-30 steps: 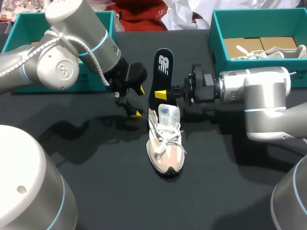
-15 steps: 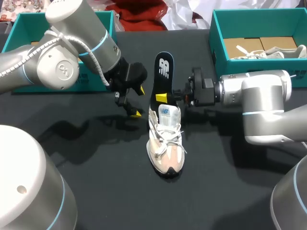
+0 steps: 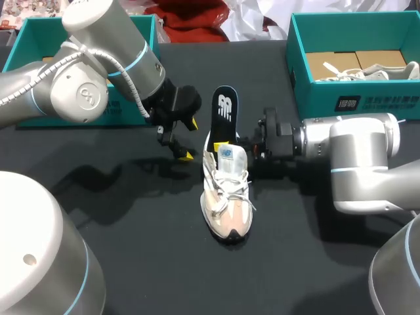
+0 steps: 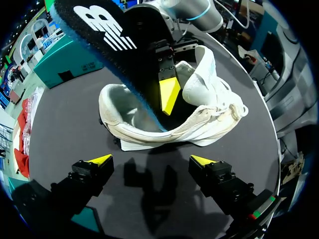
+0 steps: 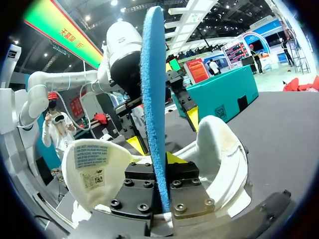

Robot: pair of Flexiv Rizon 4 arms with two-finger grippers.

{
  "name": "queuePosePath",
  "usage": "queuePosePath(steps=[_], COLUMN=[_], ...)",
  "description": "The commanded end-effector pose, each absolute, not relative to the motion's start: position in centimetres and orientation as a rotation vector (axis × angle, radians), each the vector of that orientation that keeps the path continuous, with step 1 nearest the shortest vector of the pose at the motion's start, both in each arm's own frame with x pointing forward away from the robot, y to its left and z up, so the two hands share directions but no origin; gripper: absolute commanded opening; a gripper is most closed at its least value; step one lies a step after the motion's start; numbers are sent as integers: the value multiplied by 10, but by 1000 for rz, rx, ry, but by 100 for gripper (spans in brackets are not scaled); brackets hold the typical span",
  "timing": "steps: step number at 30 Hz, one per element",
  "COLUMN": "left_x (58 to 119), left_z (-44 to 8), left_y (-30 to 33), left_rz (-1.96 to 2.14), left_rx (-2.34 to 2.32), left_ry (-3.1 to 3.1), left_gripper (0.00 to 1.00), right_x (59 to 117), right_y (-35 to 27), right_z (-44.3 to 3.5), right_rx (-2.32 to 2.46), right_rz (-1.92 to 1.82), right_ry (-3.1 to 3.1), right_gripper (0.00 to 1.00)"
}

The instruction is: Take the shoe out of the shoebox, open the shoe tongue, remove and reinsert the insole, then place the shoe into the shoebox

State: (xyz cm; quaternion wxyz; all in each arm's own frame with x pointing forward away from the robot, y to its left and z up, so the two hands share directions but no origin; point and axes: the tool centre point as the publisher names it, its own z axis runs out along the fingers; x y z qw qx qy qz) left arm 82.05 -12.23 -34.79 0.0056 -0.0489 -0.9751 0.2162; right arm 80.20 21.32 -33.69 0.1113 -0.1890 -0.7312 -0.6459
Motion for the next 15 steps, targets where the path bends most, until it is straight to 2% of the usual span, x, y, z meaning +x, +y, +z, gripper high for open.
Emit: queuePosePath(steps=[1,15], left_x=[821,821], left_z=[-349,-349], left_y=[-123,-123], left_rz=[675,675], left_rx=[-155,-155], left_ry=[-3052,-3052], left_gripper=[100,100], right_x=[799,803], right_y=[215,217], right_z=[-334,-309], right_rx=[-538,-417], right_rz=[-1902,-1942], right_ry=[-2167,-2223], right_gripper=[26,26])
